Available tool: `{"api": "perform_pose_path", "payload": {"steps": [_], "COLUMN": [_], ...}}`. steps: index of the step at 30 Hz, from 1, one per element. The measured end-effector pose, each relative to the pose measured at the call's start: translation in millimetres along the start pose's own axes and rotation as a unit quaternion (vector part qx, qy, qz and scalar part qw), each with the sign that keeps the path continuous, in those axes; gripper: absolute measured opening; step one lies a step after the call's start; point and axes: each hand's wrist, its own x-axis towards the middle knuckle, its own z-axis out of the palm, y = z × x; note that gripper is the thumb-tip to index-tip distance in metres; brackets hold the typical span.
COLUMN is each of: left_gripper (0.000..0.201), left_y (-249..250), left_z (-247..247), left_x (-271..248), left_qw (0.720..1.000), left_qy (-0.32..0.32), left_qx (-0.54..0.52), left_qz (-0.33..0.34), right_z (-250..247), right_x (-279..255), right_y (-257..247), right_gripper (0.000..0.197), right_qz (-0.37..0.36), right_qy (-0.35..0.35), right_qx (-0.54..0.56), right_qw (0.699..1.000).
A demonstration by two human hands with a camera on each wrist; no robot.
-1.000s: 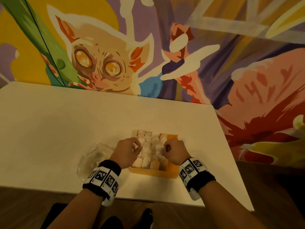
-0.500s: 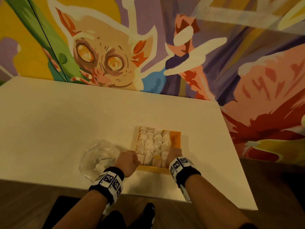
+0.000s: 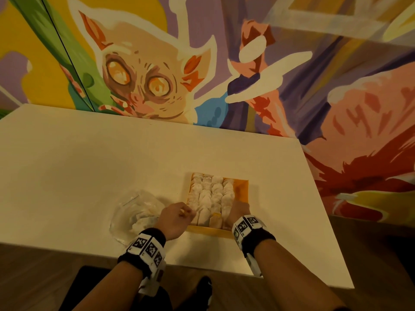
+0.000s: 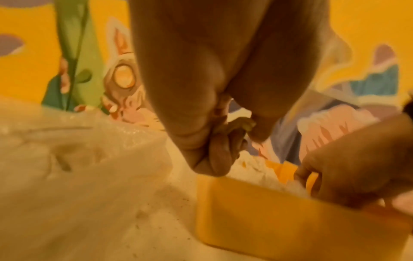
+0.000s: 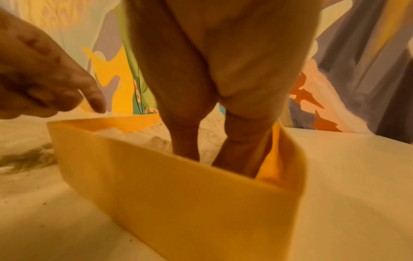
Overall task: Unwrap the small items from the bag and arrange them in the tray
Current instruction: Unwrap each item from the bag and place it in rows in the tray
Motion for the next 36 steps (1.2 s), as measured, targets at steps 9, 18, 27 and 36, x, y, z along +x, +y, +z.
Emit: {"api": "perform_pose_path", "payload": {"steps": [9,18,27,36], "left_gripper": [0.064,0.058,0.024,0.008], "left_y": [23,38,36,40], "left_z": [-15,-24,-30,-33], "left_x": [-2,-10,-23,-22], "left_qw": [0.878,0.852,0.879,0.926], "left_qy": [-0.059,-0.052,-0.021,0.138], "left_qx": [-0.461,-0.512,-0.476,-0.344], "left_qz": [-0.116,-0.093,-0.024,0.07], "right_z": [-12,1,-3,3], "right_x": [-26,-60,-61,-59], "right_y": [-35,-58,-45,-33], "right_gripper": [0.008,0.009,0.011,0.02], "right_qz": [-0.178,-0.263,-0.203,-0.17], "right_qy": [0.126,0.024,0.048,0.052], "right_qx": [0.108,0.208,0.419,0.512], "right_qw": [0.97,0.942,0.884,0.84]}}
